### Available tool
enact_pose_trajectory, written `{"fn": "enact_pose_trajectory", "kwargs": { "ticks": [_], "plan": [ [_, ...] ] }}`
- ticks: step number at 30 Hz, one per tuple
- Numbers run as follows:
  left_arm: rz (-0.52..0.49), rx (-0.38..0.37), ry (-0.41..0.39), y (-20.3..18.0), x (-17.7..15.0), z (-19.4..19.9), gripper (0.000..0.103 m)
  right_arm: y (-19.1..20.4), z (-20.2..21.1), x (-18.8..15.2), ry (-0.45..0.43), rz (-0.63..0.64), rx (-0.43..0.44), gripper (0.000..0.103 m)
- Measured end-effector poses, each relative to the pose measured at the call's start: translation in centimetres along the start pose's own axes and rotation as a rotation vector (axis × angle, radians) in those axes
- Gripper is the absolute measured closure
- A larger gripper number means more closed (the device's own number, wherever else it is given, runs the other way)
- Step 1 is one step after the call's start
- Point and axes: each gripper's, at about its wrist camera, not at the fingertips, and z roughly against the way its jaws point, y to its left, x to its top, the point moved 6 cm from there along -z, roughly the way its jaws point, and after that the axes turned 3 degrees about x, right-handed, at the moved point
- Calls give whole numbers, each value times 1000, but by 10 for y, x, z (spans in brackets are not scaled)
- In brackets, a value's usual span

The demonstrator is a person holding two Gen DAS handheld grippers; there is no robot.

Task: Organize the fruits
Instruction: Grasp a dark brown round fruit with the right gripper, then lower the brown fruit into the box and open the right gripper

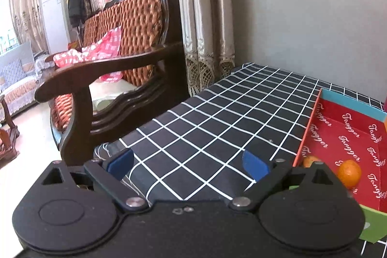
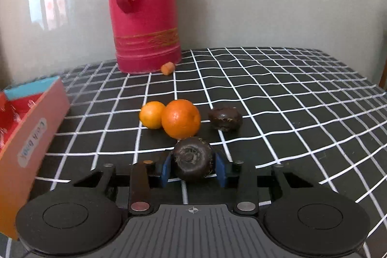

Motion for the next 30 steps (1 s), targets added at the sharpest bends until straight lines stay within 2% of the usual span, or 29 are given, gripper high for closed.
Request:
{"fn": "enact_pose_trajectory", "kwargs": {
  "ticks": [5,13,20,23,25,27,28,30],
  "plan": [
    [21,-4,30,3,-2,-3,12,26,22,4,-68,26,117,65],
    [27,13,50,9,-5,-7,11,90,49,8,-142,74,393,65],
    [26,26,52,15,-6,-10,11,142,61,-1,-149,173,529,65],
    [27,27,57,16,-6,-11,11,158,63,-11,-137,223,537,64],
    [27,27,55,16,-5,-11,11,165,63,-13,-156,256,514,54],
    [27,27,56,16,-5,-11,11,168,64,-15,-157,260,512,11],
    [27,26,58,16,-5,-11,11,166,65,-15,-169,252,505,6],
    [27,23,60,15,-5,-11,11,167,68,-13,-186,245,504,5]
  ]
}}
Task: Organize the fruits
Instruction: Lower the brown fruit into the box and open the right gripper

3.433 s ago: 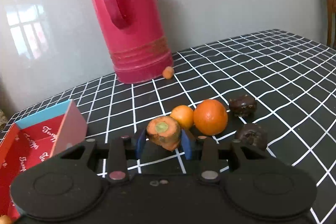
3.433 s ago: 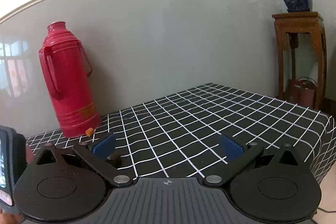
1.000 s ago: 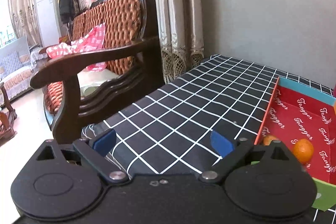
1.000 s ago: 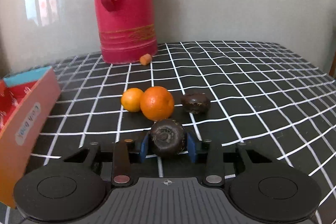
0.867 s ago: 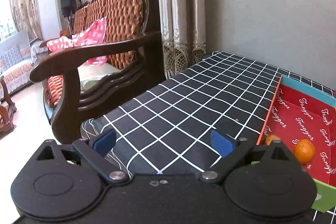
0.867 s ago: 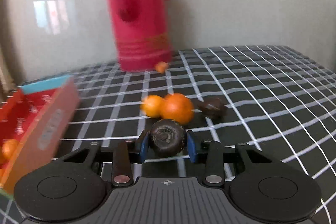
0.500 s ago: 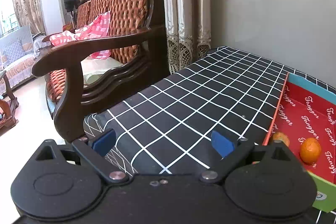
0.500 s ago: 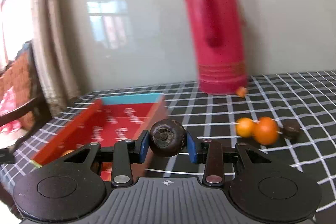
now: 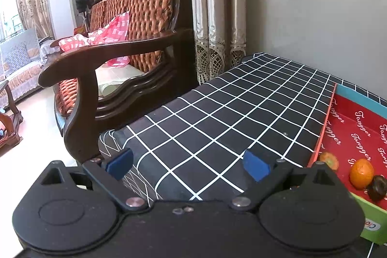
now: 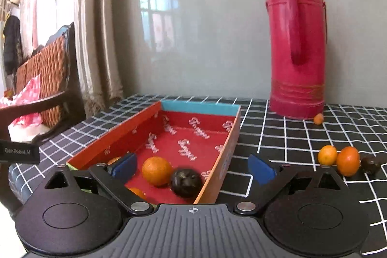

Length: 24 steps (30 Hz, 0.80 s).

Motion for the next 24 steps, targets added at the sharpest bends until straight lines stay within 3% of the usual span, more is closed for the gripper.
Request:
{"fn": "enact_pose_trajectory", "kwargs": {
  "ticks": [9,17,24],
  "plan": [
    [-22,-9,-14,-11,-1,5,11,-27,18,5,-26,-42,-83,3],
    [-92,-87,-76,-49,-4,25,10,-70,49,8,-79,-31,-386,0],
    [-211,-241,-198,-111,-16,69,8,-120,81,7,-80,-7,-685,0]
  ]
}}
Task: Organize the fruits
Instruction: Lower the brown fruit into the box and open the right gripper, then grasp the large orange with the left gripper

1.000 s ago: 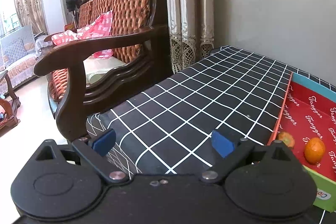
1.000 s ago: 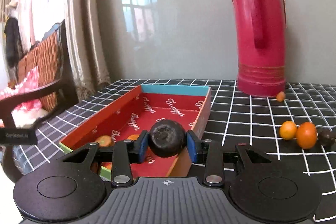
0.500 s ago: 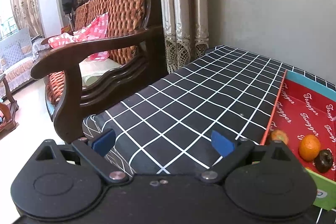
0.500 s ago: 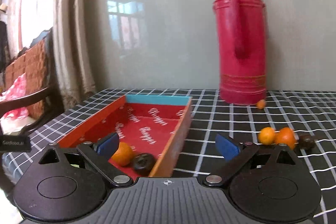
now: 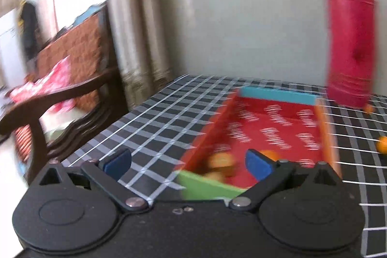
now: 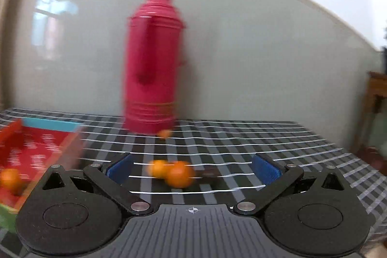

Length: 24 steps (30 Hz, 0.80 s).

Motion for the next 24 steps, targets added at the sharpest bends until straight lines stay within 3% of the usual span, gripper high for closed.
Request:
{"fn": "enact_pose_trajectory", "kwargs": {
  "ticks": [7,15,24],
  "plan": [
    [-164,-189,-97,-90,-5,33,7,-68,-6,-6,28,-28,-267,0],
    [-303,-373,-173,-185,-12,60,12,-135,8,-11,-5,-80,-456,0],
    [-377,-449,-164,-259,-21,51,29,-182,16,-19,28,-168,-469,0]
  ]
}}
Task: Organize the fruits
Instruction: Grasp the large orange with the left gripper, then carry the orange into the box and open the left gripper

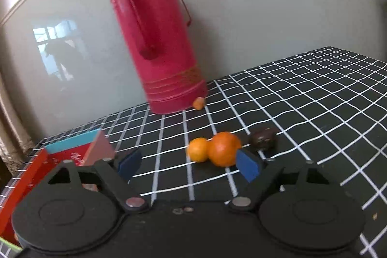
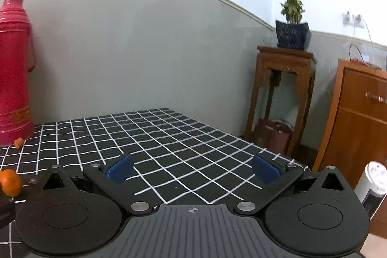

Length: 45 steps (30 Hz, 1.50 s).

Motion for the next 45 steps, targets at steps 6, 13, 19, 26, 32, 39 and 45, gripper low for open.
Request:
{"fn": "enact_pose_trajectory", "kwargs": {
  "ticks": [6,13,19,26,32,39,45],
  "plan": [
    [22,-25,50,-12,0,-19,36,-10,-5,4,7,-37,10,0],
    [46,-73,102,-20,0,-38,53,-13,-6,3,9,-35,26,0],
    [0,-76,89,-32,0,-37,76,-10,-7,3,5,-19,37,0],
    [3,-47,44,-25,2,-29,77,-7,-7,3,0,-23,52,0],
    [3,77,-44,3,6,-6,77,1,-3,6,-2,-26,89,0],
    [145,304,-15,85,-2,13,76,22,8,9,-3,-35,171,0],
    [216,442,108,147,-24,7,76,50,20,7,7,-33,248,0]
  ]
}}
